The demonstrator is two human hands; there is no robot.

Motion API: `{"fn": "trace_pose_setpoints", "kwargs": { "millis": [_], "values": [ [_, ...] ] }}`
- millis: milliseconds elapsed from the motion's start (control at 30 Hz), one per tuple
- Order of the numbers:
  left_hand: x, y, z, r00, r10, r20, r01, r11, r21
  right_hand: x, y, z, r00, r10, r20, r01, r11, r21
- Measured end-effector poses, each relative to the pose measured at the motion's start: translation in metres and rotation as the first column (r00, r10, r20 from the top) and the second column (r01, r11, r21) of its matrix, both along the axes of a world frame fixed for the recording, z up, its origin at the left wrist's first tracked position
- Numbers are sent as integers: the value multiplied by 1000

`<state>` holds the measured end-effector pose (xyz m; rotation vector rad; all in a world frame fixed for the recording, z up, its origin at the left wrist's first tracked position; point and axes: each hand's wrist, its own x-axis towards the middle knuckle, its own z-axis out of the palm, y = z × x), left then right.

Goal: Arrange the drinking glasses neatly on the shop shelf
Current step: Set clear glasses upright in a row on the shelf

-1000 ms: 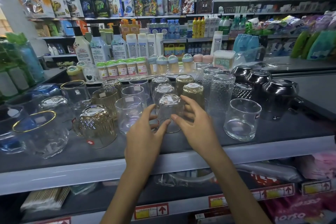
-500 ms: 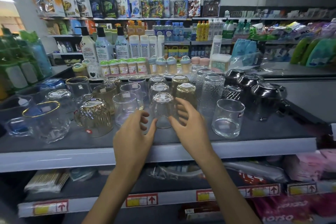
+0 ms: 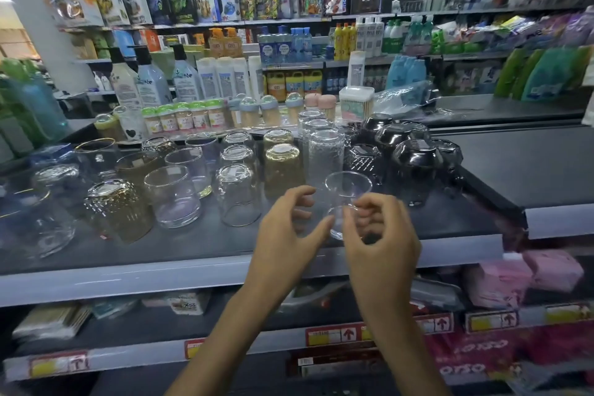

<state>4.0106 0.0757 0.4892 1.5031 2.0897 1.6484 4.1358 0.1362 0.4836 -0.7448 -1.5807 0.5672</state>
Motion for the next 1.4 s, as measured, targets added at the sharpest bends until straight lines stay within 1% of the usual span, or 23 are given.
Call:
{"fn": "trace_pose_setpoints", "kwargs": {
  "millis": [67, 133, 200, 267, 333, 433, 567, 700, 800, 900, 967, 1000, 1033, 1067, 1100, 1133, 1200, 1233, 1267, 1300, 1400],
  "values": [
    [8, 15, 2, 992, -63, 114, 66, 997, -27, 10, 7, 3, 998, -52, -21, 51, 999, -15],
    [12, 25, 3, 987, -74, 141, 81, 996, -41, 14, 16, 1, 996, -30, 84, 38, 995, -91],
    [10, 28, 3, 988, -72, 139, 81, 995, -57, 16, 28, -4, 978, 43, 203, -8, 985, -173],
    [6, 28, 3, 986, -72, 153, 82, 995, -56, 15, 35, -5, 962, 133, 238, -77, 970, -230],
    [3, 24, 4, 983, -64, 172, 73, 996, -45, 12, 35, -7, 942, 148, 301, -84, 973, -217],
    [0, 16, 3, 988, -8, 152, 16, 999, -50, 5, 30, -8, 925, 108, 364, -47, 984, -173],
    [-10, -1, 0, 989, 50, 137, -45, 998, -42, -3, 24, -7, 922, 116, 369, -49, 981, -185],
    [-22, -21, -1, 994, 54, 98, -51, 998, -36, -9, 18, -6, 921, 117, 372, -51, 982, -183],
    [-32, -37, -2, 995, 80, 55, -80, 997, 11, -16, 14, -7, 927, 128, 351, -61, 979, -196],
    [-51, -57, -5, 985, 169, -44, -165, 982, 92, -22, 10, -12, 933, 134, 334, -72, 979, -192],
    [-69, -71, -5, 963, 237, -128, -222, 968, 119, -25, -1, -13, 948, 75, 308, -11, 979, -203],
    [-78, -75, -3, 950, 261, -169, -243, 963, 120, -27, -9, -13, 957, 13, 290, 45, 980, -191],
    [-88, -78, -1, 940, 276, -203, -255, 959, 121, -29, -19, -13, 962, -67, 265, 108, 984, -143],
    [-97, -78, 1, 933, 283, -223, -260, 958, 124, -33, -30, -13, 961, -149, 232, 168, 984, -61],
    [-105, -77, 2, 932, 281, -230, -257, 958, 127, -37, -41, -12, 958, -213, 191, 212, 977, 26],
    [-111, -75, 3, 936, 270, -228, -247, 961, 123, -44, -52, -10, 958, -243, 150, 229, 968, 104],
    [-119, -69, 3, 944, 235, -232, -217, 971, 101, -62, -66, -5, 975, -192, 110, 163, 960, 229],
    [-122, -66, 2, 948, 217, -235, -202, 976, 84, -73, -69, -3, 982, -142, 122, 107, 961, 256],
    [-124, -63, 0, 954, 196, -225, -186, 980, 65, -84, -69, -1, 985, -87, 151, 48, 969, 243],
    [-126, -61, -1, 964, 173, -200, -168, 985, 44, -96, -67, 2, 981, -31, 191, -8, 981, 196],
    [-131, -57, -6, 985, 128, -114, -127, 992, 15, -122, -55, 5, 940, 105, 324, -116, 993, 15]
  ]
}}
